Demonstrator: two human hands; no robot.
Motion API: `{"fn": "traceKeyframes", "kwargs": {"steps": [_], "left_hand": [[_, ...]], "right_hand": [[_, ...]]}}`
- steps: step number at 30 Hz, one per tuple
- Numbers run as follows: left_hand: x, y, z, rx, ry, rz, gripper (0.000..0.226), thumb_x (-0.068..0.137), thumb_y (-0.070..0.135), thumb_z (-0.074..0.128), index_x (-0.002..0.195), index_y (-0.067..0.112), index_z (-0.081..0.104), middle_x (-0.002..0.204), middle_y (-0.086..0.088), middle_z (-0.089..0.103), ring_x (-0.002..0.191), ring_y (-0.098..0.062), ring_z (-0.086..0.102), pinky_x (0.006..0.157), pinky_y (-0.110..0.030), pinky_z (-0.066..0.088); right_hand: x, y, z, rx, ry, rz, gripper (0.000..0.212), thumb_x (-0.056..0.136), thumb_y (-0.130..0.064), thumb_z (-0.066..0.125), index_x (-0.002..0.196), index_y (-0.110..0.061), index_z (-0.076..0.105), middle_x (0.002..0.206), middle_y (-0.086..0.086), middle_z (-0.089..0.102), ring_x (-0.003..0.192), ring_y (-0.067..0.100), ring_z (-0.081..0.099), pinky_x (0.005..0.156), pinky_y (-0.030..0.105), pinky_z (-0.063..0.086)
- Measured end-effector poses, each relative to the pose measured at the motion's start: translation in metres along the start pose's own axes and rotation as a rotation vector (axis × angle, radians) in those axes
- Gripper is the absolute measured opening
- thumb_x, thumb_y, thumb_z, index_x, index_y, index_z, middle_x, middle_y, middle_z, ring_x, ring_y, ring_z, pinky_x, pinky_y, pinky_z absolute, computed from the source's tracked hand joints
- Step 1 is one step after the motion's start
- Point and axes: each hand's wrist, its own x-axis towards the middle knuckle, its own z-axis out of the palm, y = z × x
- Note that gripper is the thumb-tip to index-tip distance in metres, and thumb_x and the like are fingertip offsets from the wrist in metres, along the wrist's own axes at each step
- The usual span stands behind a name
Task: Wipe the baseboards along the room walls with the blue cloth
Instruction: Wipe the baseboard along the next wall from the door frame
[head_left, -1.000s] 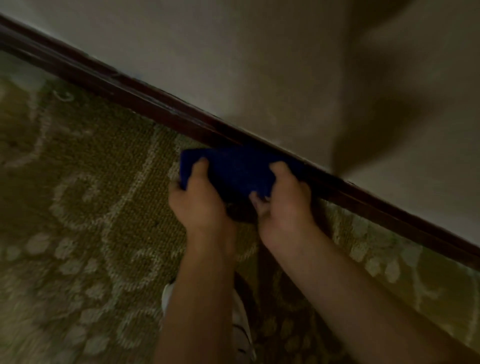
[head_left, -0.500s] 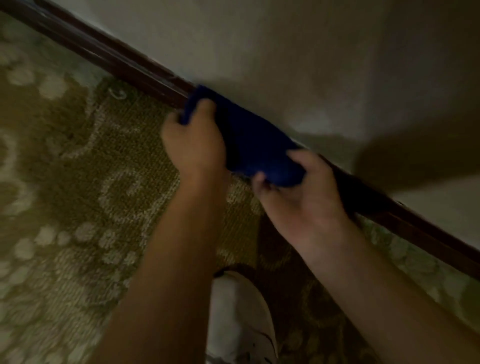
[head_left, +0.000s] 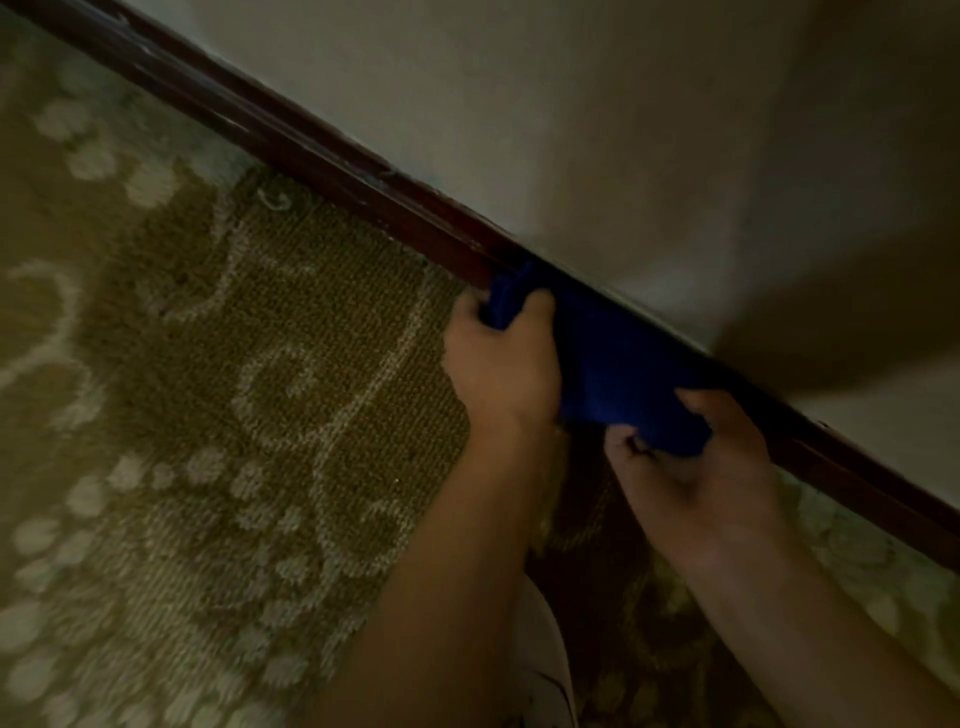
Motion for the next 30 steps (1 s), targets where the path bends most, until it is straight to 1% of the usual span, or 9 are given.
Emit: {"fn": "traceKeyframes", "kwargs": {"steps": [2, 4, 7, 13, 17, 20, 24, 27, 30], "left_hand": [[0.022, 0.020, -0.010, -0.012, 0.113, 0.085, 0.015, 0.083, 0.020, 0.070, 0.081, 0.019, 0.056, 0.092, -0.011, 0.070, 0.088, -0.032, 0.071, 0.079, -0.050, 0.061], [0.052, 0.039, -0.019, -0.018, 0.243, 0.174, 0.021, 0.067, 0.030, 0.070, 0.078, 0.019, 0.056, 0.091, -0.011, 0.071, 0.085, -0.030, 0.072, 0.080, -0.050, 0.061], [0.092, 0.041, -0.029, -0.071, 0.291, 0.159, 0.056, 0.049, 0.048, 0.070, 0.096, 0.018, 0.063, 0.097, -0.007, 0.073, 0.085, -0.025, 0.074, 0.079, -0.047, 0.062], [0.021, 0.011, 0.002, 0.053, 0.214, 0.235, 0.013, 0.088, 0.021, 0.064, 0.084, 0.023, 0.052, 0.088, 0.000, 0.064, 0.081, -0.018, 0.066, 0.080, -0.038, 0.059], [-0.005, -0.013, 0.003, 0.091, -0.078, 0.005, 0.011, 0.095, 0.023, 0.064, 0.095, 0.019, 0.054, 0.090, -0.002, 0.065, 0.086, -0.023, 0.068, 0.076, -0.041, 0.062], [0.004, 0.001, -0.015, -0.060, -0.110, -0.042, 0.007, 0.094, 0.018, 0.066, 0.095, 0.017, 0.059, 0.090, -0.002, 0.070, 0.084, -0.021, 0.071, 0.068, -0.033, 0.061], [0.048, 0.034, -0.052, -0.246, 0.029, 0.031, 0.023, 0.090, 0.019, 0.067, 0.113, 0.013, 0.064, 0.106, -0.008, 0.076, 0.091, -0.024, 0.075, 0.077, -0.040, 0.063], [0.069, 0.048, -0.059, -0.314, 0.025, 0.041, 0.037, 0.086, 0.024, 0.071, 0.121, 0.015, 0.062, 0.112, -0.008, 0.075, 0.094, -0.024, 0.076, 0.084, -0.045, 0.062], [0.053, 0.040, -0.038, -0.219, 0.005, 0.026, 0.026, 0.089, 0.022, 0.069, 0.113, 0.017, 0.062, 0.108, -0.009, 0.074, 0.093, -0.025, 0.075, 0.082, -0.046, 0.062]], "right_hand": [[-0.001, 0.016, 0.017, -0.140, -0.034, -0.026, 0.015, 0.085, -0.023, 0.064, 0.097, -0.018, 0.058, 0.101, 0.006, 0.060, 0.086, 0.016, 0.059, 0.077, 0.028, 0.050], [-0.003, 0.034, 0.038, -0.051, -0.200, 0.081, 0.020, 0.092, -0.018, 0.056, 0.109, -0.009, 0.061, 0.108, 0.014, 0.063, 0.091, 0.021, 0.058, 0.075, 0.028, 0.048], [0.004, 0.043, 0.061, -0.030, -0.161, 0.195, 0.028, 0.097, -0.015, 0.055, 0.125, -0.010, 0.058, 0.126, 0.021, 0.058, 0.099, 0.027, 0.057, 0.073, 0.028, 0.052], [0.011, 0.000, 0.018, -0.009, -0.005, -0.084, 0.004, 0.093, -0.012, 0.059, 0.092, -0.014, 0.056, 0.086, -0.001, 0.060, 0.072, 0.007, 0.057, 0.062, 0.016, 0.047], [0.001, -0.004, -0.007, 0.105, 0.028, -0.107, 0.027, 0.095, -0.013, 0.048, 0.068, -0.018, 0.047, 0.052, 0.000, 0.051, 0.039, 0.011, 0.046, 0.044, 0.016, 0.041], [0.004, 0.008, 0.004, 0.058, -0.082, -0.079, 0.012, 0.093, -0.015, 0.054, 0.081, -0.016, 0.058, 0.069, 0.004, 0.060, 0.048, 0.013, 0.056, 0.048, 0.021, 0.047], [0.016, 0.027, 0.050, -0.220, -0.176, -0.054, 0.006, 0.090, -0.022, 0.062, 0.095, -0.018, 0.063, 0.100, 0.005, 0.063, 0.091, 0.017, 0.061, 0.069, 0.027, 0.052], [0.013, 0.036, 0.076, -0.168, -0.186, 0.043, 0.006, 0.092, -0.015, 0.062, 0.097, -0.012, 0.064, 0.105, 0.010, 0.062, 0.091, 0.021, 0.059, 0.063, 0.025, 0.049], [0.013, 0.032, 0.057, -0.157, -0.133, -0.021, 0.012, 0.092, -0.015, 0.057, 0.103, -0.016, 0.064, 0.102, 0.007, 0.066, 0.087, 0.018, 0.063, 0.061, 0.025, 0.049]]}}
